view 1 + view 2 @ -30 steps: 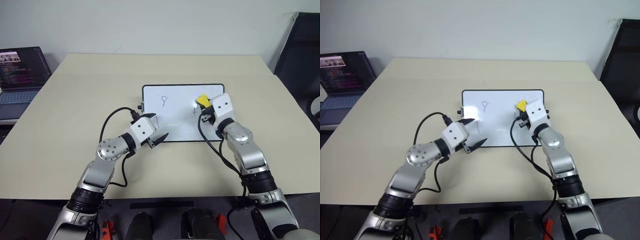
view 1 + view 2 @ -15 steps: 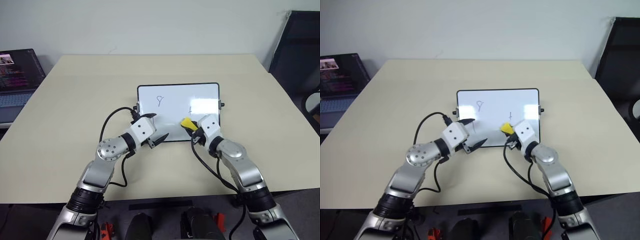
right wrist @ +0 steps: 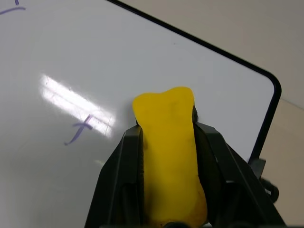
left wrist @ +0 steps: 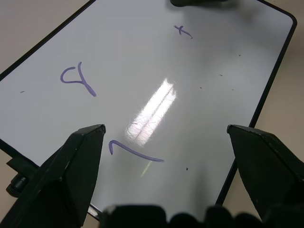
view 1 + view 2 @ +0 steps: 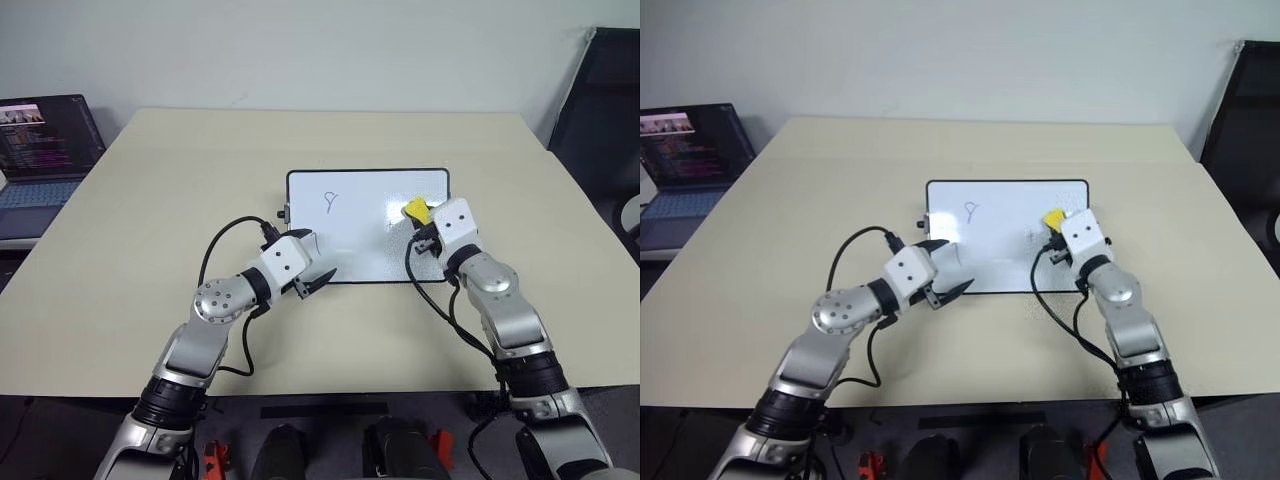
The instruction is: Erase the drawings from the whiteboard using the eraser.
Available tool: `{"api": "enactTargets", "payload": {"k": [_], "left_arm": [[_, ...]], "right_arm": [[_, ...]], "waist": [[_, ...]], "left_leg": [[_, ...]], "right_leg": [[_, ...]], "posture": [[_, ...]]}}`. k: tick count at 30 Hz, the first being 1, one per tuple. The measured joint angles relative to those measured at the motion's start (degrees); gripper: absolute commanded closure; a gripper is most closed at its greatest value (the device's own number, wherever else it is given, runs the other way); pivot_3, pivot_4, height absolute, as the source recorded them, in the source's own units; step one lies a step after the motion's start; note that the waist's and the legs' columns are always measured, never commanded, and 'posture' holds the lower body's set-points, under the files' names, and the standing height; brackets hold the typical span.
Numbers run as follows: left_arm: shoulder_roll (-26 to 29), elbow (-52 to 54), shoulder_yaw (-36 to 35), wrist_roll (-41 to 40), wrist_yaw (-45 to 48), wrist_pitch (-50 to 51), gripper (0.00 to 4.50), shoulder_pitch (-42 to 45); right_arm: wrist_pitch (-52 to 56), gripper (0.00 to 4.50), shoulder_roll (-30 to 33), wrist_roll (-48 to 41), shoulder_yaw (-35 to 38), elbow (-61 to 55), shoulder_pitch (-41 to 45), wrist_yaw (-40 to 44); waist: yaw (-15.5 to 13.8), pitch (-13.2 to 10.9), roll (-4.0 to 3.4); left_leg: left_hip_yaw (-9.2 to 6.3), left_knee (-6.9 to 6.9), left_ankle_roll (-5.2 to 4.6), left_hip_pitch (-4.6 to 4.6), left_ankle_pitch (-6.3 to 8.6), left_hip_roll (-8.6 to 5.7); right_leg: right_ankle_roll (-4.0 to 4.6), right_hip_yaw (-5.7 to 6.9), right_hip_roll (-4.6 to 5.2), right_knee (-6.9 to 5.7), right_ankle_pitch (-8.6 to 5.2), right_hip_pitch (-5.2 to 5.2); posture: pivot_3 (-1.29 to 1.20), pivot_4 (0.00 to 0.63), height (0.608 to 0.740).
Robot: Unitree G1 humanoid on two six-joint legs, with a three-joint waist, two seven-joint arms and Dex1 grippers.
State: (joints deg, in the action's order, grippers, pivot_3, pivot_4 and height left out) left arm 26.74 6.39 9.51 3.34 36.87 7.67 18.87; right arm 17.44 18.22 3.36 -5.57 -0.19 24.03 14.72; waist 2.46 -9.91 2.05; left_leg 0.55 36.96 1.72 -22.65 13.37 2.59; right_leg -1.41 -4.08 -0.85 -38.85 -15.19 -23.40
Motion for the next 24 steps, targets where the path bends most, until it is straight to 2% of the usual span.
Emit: {"api": "enactTargets", "payload": {"k": [11,19,24], "left_arm": [[-0.6,-0.2,0.0,0.0,0.0,-0.4,0.0,0.9],[-0.6,-0.2,0.0,0.0,0.1,-0.5,0.0,0.9],[-0.6,-0.2,0.0,0.0,0.0,-0.5,0.0,0.8]], "right_arm": [[3.3,3.32,-5.0,-0.9,-3.9,-5.5,-5.1,4.1],[2.0,3.32,-5.5,0.1,-4.2,0.4,2.0,2.3],[0.4,3.32,-1.5,2.1,-1.9,3.4,5.0,-0.8]], "waist": [[1.1,0.0,-0.01],[1.0,0.0,-0.01],[0.6,0.0,0.01]], "left_leg": [[-0.03,-0.06,0.0,-0.02,0.0,0.02],[0.01,-0.03,0.0,-0.02,0.0,0.01],[0.01,0.01,-0.01,-0.02,-0.01,0.01]], "right_leg": [[0.01,0.02,-0.09,-0.02,0.0,-0.09],[0.01,0.01,-0.08,-0.03,0.01,-0.1],[0.01,0.01,0.03,-0.01,0.01,-0.04]], "posture": [[0.0,0.15,0.74],[0.0,0.15,0.74],[0.0,0.15,0.74]]}}
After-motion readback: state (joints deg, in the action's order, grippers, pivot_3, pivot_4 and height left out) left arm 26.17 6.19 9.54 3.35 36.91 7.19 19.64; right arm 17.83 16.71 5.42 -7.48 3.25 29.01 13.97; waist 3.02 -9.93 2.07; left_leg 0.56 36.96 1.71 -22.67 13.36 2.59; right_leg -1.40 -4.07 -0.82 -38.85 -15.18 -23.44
